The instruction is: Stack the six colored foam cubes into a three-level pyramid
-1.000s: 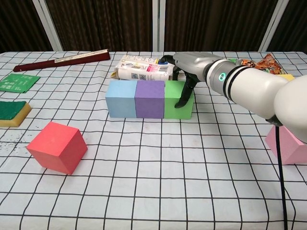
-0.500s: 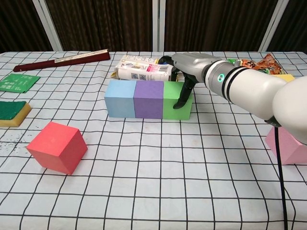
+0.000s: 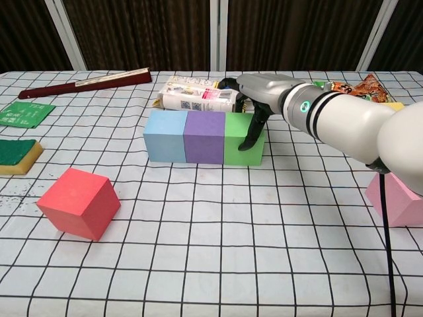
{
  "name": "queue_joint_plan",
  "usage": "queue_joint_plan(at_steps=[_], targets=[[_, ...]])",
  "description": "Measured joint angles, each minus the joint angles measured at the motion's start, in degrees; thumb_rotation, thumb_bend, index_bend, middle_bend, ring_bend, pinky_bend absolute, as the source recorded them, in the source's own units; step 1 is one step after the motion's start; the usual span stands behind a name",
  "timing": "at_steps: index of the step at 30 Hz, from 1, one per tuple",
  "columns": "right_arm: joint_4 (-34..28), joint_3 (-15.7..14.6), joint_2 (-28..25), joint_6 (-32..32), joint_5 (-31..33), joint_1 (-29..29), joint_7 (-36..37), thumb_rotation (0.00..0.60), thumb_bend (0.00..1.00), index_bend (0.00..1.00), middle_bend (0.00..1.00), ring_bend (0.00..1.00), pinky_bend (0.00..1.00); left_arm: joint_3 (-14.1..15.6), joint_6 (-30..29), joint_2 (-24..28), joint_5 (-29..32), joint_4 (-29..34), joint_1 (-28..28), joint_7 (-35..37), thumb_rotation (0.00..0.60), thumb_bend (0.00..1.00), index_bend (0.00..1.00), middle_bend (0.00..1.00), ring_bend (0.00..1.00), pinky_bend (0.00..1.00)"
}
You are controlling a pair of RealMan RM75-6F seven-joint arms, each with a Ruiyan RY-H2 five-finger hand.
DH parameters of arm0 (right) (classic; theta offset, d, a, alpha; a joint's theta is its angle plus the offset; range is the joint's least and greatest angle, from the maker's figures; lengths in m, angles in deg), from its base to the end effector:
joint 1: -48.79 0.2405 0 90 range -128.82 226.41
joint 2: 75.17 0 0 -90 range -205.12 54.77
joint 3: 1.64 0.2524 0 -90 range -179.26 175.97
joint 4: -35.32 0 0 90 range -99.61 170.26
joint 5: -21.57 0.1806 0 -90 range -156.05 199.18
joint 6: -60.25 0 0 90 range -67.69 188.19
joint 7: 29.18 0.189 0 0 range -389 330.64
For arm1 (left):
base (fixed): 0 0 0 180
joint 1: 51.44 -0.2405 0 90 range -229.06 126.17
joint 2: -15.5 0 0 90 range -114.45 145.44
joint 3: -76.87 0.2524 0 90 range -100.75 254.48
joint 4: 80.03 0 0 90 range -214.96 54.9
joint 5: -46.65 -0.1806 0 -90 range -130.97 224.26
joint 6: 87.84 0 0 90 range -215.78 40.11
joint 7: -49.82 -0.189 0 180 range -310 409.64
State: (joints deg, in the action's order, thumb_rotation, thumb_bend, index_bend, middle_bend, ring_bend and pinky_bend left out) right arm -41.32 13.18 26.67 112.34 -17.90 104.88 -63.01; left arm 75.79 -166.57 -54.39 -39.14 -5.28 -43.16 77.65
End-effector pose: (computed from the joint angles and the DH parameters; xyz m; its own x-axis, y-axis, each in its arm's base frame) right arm -0.0785 -0.4012 -0.0726 0.4355 -0.3625 0.8240 -0.8901 -0.3099 0.3341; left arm -0.3417 0.2404 0.1611 0.1288 0.1024 0.9864 0.9914 0.0092 -0.1304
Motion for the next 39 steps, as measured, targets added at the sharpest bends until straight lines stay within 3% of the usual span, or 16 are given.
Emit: queue_joint_plan(at_steps=[14, 20, 30, 39], targets=[[-1.21, -0.38, -1.22, -0.53, -0.07, 0.15, 0.89, 0.600, 0.00, 0.00, 0.22, 0.01, 0.00, 0.03, 0.16, 0.05, -0.03, -0.01, 0.06, 0.09, 0.600, 0.00, 0.10, 0.12, 0.00, 0.03], [-4.42, -0.41, -3.40, 0.31, -0.94, -0.45, 1.37, 0.600, 0.00, 0.00, 0.17, 0.00, 0.00, 0.08, 0.04, 0.13, -0.13, 0.15, 0.01, -0.17, 0.600, 0.00, 0.10, 0.12, 0.00, 0.03], [-17.76, 0.10, -14.46, 5.05, -5.94, -5.01, 5.60, 0.600, 0.00, 0.00, 0.14, 0.00, 0.00, 0.67, -1.01, 1.36, -2.22, 3.58, 0.18, -1.44, 0.600, 0.00, 0.10, 0.12, 0.00, 0.03], [-24.92, 1.04, -25.45, 10.86, -13.26, -12.26, 14.53, 0.600, 0.00, 0.00, 0.14, 0.00, 0.00, 3.36, 0.09, 3.61, -7.81, 9.99, 1.82, -2.81, 0.600, 0.00, 0.09, 0.12, 0.00, 0.03]])
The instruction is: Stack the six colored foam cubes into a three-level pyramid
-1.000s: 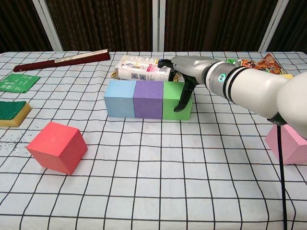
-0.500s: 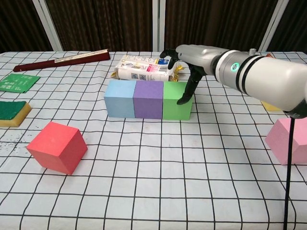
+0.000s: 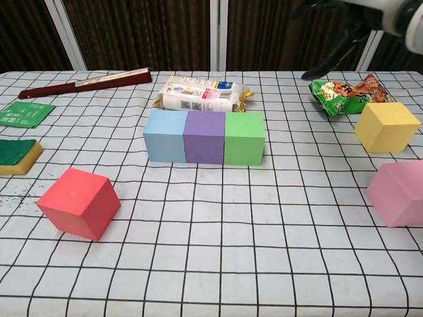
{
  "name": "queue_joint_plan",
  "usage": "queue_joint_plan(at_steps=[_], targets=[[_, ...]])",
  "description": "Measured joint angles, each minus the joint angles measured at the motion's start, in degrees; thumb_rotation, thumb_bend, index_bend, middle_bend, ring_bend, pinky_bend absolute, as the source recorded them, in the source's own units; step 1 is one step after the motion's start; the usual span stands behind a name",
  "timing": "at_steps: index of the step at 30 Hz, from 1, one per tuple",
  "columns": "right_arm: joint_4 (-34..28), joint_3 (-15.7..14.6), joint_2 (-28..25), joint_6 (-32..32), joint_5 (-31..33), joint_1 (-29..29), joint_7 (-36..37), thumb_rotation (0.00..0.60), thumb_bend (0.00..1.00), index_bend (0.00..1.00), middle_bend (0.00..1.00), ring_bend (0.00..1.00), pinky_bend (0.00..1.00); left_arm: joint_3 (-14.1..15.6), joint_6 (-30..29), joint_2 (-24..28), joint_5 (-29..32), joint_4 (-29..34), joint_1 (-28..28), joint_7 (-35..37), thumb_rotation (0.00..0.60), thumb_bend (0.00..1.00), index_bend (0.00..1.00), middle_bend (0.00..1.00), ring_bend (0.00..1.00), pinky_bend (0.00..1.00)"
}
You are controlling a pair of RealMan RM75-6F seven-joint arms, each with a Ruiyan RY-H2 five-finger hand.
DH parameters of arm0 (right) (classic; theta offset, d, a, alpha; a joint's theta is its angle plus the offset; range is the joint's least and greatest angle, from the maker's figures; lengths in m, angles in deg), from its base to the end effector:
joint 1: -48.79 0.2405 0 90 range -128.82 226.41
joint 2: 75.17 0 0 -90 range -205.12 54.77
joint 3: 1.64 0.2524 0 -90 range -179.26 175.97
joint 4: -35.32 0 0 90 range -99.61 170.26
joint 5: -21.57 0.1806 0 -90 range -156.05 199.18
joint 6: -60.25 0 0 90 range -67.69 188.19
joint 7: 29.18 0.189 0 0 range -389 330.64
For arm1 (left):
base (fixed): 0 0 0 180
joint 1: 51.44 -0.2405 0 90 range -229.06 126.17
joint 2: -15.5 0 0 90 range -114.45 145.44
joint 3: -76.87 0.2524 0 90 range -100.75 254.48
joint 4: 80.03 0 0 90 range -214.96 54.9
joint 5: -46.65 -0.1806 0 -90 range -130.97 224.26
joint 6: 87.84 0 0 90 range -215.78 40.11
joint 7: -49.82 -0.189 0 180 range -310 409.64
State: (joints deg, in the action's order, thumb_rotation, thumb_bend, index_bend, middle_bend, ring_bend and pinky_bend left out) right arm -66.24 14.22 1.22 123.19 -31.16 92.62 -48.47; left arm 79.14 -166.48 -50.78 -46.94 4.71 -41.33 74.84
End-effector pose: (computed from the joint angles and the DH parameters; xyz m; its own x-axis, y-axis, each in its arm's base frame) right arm -0.1068 -0.3878 0.0831 0.2485 -0.1717 0.9533 -0.9450 -0.2592 0.1997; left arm -0.2933 0.2312 0.1393 0.1087 0.2254 0.9682 0.9875 -0.1360 -0.0792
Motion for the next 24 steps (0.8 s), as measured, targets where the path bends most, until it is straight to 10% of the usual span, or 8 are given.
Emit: queue_joint_plan(at_steps=[24], targets=[[-0.07, -0.86, -14.62, 5.05, -11.53, -15.48, 24.76, 0.600, 0.00, 0.00, 0.14, 0.00, 0.00, 1.65, 11.75, -8.21, -7.83, 1.69, 12.68, -6.06, 0.600, 0.00, 0.09, 0.19, 0.00, 0.08]])
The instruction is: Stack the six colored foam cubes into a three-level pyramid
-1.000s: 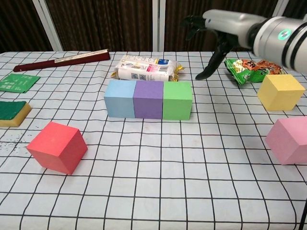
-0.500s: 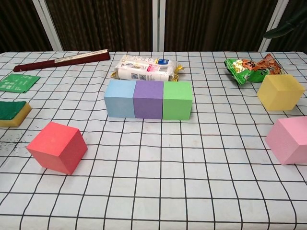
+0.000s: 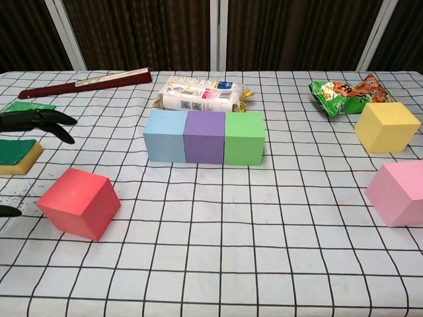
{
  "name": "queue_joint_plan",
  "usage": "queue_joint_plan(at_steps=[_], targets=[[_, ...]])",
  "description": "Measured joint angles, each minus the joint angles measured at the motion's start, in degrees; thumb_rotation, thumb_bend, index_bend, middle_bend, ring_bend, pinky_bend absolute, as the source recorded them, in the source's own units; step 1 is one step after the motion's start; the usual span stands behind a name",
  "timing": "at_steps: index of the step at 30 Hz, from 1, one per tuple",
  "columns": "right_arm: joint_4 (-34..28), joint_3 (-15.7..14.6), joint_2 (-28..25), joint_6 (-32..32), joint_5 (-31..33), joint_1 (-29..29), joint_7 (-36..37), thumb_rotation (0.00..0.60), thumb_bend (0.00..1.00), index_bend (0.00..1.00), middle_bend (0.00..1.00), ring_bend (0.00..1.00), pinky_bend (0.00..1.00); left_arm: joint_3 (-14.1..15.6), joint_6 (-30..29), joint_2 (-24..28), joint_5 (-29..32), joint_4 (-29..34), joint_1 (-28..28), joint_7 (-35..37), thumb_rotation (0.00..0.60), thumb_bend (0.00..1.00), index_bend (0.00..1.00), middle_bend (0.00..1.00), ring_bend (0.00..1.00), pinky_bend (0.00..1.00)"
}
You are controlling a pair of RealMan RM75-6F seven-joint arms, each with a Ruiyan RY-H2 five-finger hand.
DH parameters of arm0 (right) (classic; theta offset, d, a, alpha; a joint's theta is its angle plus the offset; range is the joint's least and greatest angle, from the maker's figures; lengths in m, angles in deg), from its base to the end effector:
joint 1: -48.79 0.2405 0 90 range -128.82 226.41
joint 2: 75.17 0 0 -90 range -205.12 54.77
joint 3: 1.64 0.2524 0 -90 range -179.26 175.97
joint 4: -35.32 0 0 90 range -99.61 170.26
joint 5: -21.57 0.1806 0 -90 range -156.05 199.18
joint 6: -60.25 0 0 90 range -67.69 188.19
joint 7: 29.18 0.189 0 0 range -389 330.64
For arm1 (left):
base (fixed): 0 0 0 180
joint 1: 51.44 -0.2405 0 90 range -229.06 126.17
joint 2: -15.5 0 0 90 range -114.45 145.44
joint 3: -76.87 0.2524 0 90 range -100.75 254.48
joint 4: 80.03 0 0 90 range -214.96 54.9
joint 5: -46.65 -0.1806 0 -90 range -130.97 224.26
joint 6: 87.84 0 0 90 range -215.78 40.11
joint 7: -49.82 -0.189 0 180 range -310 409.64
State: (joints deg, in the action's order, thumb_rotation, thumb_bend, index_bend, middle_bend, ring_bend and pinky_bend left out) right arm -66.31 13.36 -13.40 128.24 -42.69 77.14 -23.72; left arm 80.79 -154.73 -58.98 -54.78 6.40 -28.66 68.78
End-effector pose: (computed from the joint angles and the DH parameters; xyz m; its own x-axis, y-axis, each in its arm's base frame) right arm -0.1978 -0.3569 0.1845 0.0730 -0.0329 0.9968 -0.9922 -0.1033 0.0692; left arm -0.2147 0.2555 0.0454 0.2300 0.4323 0.8719 0.9029 -0.4290 -0.0255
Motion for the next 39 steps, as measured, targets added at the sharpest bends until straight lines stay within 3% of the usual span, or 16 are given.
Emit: queue_joint_plan(at_steps=[10, 19, 23, 32, 39], targets=[[2.53, -0.29, 0.64, -0.96, -0.76, -1.33, 2.51, 0.600, 0.00, 0.00, 0.14, 0.00, 0.00, 0.43, 3.50, -4.75, 0.31, -5.49, 3.58, -1.15, 0.600, 0.03, 0.09, 0.22, 0.00, 0.08], [4.07, -0.20, 1.17, -1.22, -0.85, -2.39, 4.00, 0.600, 0.00, 0.00, 0.14, 0.00, 0.00, 0.40, 0.84, -8.34, 0.80, -9.15, 4.10, 0.00, 0.600, 0.19, 0.15, 0.42, 0.08, 0.14], [4.24, -0.01, 1.19, -0.99, -0.96, -2.91, 4.54, 0.600, 0.00, 0.00, 0.15, 0.00, 0.00, 0.06, -2.73, -8.58, 0.79, -9.54, 3.60, 1.42, 0.600, 0.24, 0.16, 0.45, 0.10, 0.16], [4.85, 0.62, 0.84, -0.86, -0.89, -3.77, 5.71, 0.600, 0.00, 0.00, 0.15, 0.00, 0.00, -4.11, -6.39, 0.60, 5.29, -1.75, 3.60, 2.54, 0.600, 0.24, 0.15, 0.47, 0.10, 0.16], [5.40, 0.81, 0.89, -0.42, -0.56, -4.62, 6.10, 0.600, 0.00, 0.00, 0.15, 0.00, 0.00, -10.34, 1.14, 6.52, 21.14, 8.08, 6.74, -2.60, 0.600, 0.24, 0.14, 0.47, 0.12, 0.12]])
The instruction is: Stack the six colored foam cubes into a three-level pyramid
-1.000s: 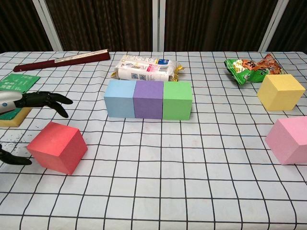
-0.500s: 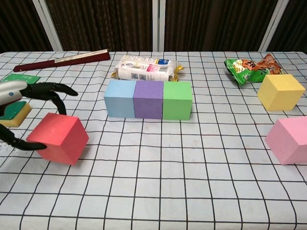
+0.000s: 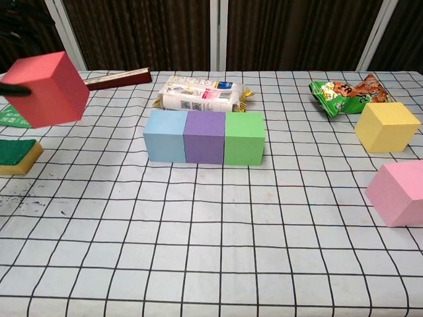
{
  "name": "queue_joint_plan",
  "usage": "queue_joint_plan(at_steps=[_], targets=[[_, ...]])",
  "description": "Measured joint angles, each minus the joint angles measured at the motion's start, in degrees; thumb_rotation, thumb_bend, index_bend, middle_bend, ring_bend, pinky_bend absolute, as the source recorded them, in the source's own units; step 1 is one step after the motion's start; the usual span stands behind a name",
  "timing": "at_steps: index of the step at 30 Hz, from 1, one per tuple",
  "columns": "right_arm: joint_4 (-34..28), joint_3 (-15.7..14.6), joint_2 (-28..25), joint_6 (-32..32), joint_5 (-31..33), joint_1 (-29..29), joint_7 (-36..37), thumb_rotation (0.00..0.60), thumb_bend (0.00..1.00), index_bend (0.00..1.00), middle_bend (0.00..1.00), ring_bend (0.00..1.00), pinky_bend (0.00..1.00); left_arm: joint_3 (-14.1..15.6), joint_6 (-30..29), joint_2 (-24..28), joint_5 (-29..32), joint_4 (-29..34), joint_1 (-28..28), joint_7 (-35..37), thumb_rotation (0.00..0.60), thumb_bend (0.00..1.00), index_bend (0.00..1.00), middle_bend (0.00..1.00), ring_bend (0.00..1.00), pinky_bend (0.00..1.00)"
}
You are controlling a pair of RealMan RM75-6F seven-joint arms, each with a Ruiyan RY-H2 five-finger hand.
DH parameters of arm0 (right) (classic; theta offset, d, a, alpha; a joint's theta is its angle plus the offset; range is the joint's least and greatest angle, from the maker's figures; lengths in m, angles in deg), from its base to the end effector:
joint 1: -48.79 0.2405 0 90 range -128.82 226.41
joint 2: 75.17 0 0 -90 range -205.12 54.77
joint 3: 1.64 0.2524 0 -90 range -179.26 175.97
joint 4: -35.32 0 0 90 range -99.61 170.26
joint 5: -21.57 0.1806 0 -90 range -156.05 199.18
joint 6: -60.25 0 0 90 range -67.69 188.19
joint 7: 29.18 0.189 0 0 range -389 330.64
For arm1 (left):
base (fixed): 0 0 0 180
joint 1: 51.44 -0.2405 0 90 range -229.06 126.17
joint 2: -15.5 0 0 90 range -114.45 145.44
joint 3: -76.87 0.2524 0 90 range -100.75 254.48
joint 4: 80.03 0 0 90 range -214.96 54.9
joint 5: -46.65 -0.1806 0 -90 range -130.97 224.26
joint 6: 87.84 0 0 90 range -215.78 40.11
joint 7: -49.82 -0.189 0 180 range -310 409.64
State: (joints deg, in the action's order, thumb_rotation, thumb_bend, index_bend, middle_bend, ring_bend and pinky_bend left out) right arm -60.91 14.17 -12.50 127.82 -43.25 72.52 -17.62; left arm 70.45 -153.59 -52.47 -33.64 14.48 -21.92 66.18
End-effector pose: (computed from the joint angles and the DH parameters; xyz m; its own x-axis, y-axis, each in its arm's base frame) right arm -0.2402 -0.3489 0.1943 0.0263 0.0025 0.9997 -0.9996 -0.0110 0.0263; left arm -0.1912 0.3356 0.1168 0.0747 0.2384 0.9683 0.9622 -0.2721 -0.0073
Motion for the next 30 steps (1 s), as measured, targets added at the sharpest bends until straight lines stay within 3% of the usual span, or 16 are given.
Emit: queue_joint_plan(at_steps=[6, 10, 20, 30], targets=[[0.61, 0.49, -0.94, 0.11, 0.65, -0.74, 0.38, 0.600, 0.00, 0.00, 0.15, 0.00, 0.00, -5.12, 3.81, -0.02, 11.90, 6.56, 4.44, -12.77, 0.600, 0.24, 0.12, 0.47, 0.12, 0.09], [0.78, 0.93, -1.38, 0.28, 1.13, -1.41, 1.69, 0.600, 0.00, 0.00, 0.15, 0.00, 0.00, -7.07, 5.14, -3.63, 18.14, 8.72, 7.62, -19.52, 0.600, 0.22, 0.11, 0.47, 0.12, 0.08], [2.21, 1.15, -1.70, -1.37, 1.72, -2.12, 3.91, 0.600, 0.00, 0.00, 0.15, 0.00, 0.00, -9.25, 4.18, -15.40, 23.99, 4.95, 13.18, -28.26, 0.600, 0.21, 0.10, 0.46, 0.12, 0.08], [3.56, 1.12, -1.57, -1.79, 1.06, -3.01, 6.06, 0.600, 0.00, 0.00, 0.15, 0.00, 0.00, -9.63, 5.50, -20.40, 27.58, -0.59, 16.23, -31.63, 0.600, 0.22, 0.09, 0.45, 0.12, 0.08]])
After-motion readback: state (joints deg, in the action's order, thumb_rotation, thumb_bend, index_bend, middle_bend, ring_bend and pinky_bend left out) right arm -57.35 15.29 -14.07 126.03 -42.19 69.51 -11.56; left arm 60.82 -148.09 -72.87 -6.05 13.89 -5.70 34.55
